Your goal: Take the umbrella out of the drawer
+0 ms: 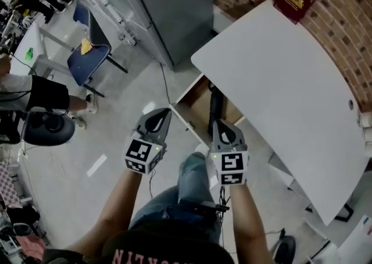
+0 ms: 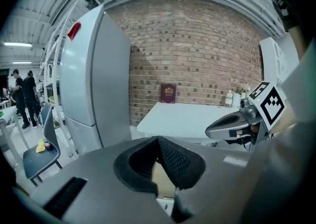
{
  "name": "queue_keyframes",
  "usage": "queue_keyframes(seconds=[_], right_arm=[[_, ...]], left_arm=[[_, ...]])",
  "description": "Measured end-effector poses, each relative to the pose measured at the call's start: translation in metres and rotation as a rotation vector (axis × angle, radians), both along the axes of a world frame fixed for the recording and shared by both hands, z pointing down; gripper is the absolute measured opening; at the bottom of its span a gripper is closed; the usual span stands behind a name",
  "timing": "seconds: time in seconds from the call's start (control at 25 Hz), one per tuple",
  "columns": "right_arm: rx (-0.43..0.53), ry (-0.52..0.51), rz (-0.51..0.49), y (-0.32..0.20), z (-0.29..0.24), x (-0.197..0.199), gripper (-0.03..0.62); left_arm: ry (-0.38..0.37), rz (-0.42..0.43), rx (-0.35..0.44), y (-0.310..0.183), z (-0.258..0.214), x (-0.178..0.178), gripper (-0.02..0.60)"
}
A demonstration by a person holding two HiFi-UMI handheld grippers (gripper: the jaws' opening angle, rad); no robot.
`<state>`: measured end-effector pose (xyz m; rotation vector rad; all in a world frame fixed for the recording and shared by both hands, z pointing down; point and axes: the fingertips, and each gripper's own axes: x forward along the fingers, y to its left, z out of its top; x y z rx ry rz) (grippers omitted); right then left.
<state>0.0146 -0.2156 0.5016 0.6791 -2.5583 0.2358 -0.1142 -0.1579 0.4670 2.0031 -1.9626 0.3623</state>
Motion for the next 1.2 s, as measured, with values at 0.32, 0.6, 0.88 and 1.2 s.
queue_keyframes(seconds=[0.32,0.6,0.88,1.2], right_arm=[[-0.127,0.112,0.079,-0.01,0.061,-0.011,-0.006],[-0.179,0.104,0.212,-0.04,0.092,-0.009,0.136],[-0.25,0.083,0.282,-0.056,0.147,-0.028,0.205],[-0.308,0.229,0.292,-0.068,0.226,-0.039,0.282]], left_arm=[[0.047,0.061,-0.073,-0.03,0.037,-0.023,-0.002],[0.089,0.159,-0.113,-0.054,0.074,-0.036,-0.002],[0.102,0.252,-0.132,-0.076,0.115,-0.037,-0.002],[0.14,0.258,-0.122,-0.093,0.163,-0.036,-0.002]])
